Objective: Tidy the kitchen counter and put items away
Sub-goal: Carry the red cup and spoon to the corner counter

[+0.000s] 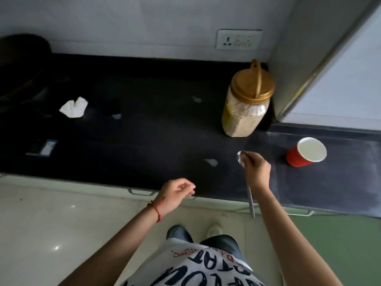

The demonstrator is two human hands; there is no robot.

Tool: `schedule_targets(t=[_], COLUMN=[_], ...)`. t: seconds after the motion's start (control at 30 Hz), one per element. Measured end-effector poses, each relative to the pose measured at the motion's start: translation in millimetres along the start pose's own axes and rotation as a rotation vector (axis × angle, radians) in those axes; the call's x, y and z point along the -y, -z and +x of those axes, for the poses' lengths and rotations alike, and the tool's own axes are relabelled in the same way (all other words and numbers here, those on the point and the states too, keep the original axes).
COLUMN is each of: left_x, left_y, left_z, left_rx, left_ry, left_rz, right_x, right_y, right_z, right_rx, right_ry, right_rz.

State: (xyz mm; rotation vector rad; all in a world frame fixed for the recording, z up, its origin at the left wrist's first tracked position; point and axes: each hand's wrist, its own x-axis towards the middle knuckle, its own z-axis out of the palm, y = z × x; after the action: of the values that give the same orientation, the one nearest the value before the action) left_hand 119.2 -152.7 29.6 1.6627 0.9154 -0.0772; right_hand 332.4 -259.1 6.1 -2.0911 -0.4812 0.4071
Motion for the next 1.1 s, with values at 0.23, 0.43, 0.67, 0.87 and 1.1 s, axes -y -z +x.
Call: schedule_targets(t=[0.23, 0.43, 0.67, 0.87, 1.1], left_x=[-78, -129, -152, -159, -165], left_y=[-66, -136, -197, -231, -244], left_z=[68, 114, 153, 161, 162], left_rx=[0.017, 0.097, 0.137, 0.017, -0.084], left_ry=[-0.294, -0.392, -0.224, -0.31, -0.339], left_rz=[0.165, 0.273, 0.202, 0.097, 0.0], right_x=[-30, -50, -66, -68, -77], right_y=[64, 107, 139, 165, 184], right_z=[-41, -66, -82, -91, -91], right_rx=[-0.261, -0.427, -0.592, -0.665, -0.69], right_ry=[-0.14, -0.212, -0.253, -0.237, -0.277], right_rz=[0.134, 0.166, 0.244, 0.231, 0.257])
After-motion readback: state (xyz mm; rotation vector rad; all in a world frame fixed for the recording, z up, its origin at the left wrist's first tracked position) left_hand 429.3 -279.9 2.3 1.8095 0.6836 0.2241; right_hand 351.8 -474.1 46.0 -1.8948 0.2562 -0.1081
